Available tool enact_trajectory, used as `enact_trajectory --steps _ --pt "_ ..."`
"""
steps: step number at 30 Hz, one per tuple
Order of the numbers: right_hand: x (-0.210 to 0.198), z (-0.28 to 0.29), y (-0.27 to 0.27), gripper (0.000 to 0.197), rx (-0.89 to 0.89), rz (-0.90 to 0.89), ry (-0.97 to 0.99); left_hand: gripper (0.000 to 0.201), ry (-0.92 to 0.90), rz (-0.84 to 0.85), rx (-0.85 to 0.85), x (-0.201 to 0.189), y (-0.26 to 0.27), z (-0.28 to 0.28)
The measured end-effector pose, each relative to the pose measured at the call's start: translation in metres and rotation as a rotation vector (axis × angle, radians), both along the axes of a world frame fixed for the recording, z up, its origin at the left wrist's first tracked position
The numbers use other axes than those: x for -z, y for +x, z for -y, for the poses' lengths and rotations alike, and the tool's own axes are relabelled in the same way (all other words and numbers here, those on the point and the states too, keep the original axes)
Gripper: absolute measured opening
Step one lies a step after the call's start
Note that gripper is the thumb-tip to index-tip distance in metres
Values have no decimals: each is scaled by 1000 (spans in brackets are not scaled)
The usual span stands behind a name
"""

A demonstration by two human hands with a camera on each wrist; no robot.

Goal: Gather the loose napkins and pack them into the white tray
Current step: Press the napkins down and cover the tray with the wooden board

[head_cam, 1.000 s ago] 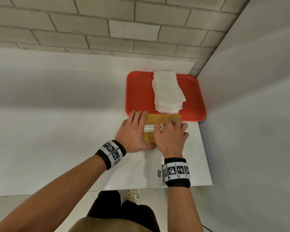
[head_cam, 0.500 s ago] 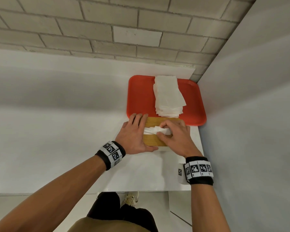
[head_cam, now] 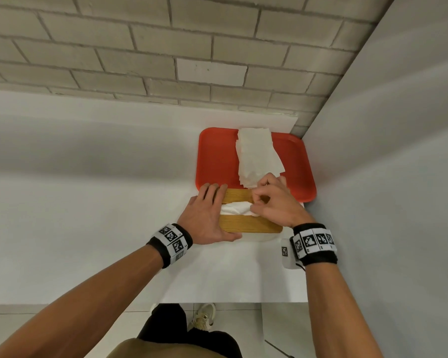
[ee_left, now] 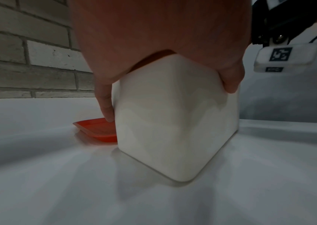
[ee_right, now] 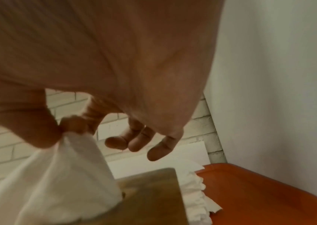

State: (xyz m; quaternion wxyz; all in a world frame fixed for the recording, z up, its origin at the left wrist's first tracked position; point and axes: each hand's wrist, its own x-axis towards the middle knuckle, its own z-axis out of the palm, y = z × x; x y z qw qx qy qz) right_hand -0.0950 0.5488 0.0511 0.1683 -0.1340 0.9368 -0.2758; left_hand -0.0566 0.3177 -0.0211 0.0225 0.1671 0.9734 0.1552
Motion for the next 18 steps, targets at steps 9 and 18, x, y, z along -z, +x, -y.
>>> enact_trajectory --steps 9,18 --pt "15 -21 4 10 121 -93 -24 100 176 103 36 -7 -2 9" --pt "65 -7 24 15 285 -192 -272 31 110 413 412 -30 -67 1"
